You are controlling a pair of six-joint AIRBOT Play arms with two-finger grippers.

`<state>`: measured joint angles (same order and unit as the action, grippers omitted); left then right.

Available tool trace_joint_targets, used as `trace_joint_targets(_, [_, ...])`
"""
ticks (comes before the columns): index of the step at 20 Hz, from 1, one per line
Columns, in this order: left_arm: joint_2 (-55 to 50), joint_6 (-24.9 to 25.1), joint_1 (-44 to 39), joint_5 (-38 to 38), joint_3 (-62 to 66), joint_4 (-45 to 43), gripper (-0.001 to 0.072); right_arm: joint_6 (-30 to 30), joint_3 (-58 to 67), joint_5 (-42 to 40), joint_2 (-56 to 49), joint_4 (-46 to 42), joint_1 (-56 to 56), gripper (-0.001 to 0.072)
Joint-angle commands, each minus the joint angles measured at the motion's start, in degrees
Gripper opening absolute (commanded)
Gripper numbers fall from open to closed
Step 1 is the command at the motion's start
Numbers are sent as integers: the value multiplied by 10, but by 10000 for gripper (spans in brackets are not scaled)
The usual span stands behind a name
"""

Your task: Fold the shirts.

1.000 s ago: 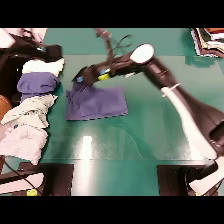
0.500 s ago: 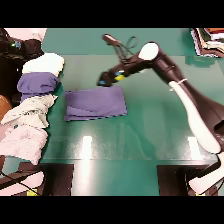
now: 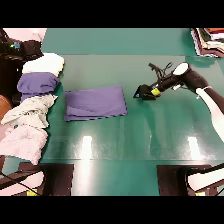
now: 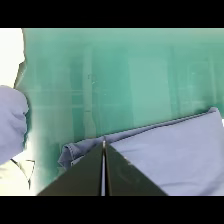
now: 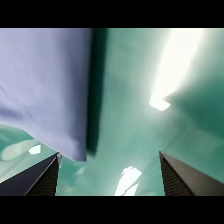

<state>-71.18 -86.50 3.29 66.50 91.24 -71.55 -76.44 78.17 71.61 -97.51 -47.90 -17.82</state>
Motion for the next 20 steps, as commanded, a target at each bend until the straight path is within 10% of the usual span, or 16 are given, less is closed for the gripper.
trace_joint_targets(1, [0,0,0,0,0,0,30,-5,-21,-14,-43,74,-14,696])
trace_joint_targets(9, [0,11,0,10,0,1,30,-7,160,-71,-182,155,-140,512])
trace_joint_targets(13, [0,14,0,18,0,2,30,16,211,-76,-196,151,-159,10])
trace_joint_targets(20, [0,28,-26,51,0,28,29,20,159,-101,-89,120,-71,12])
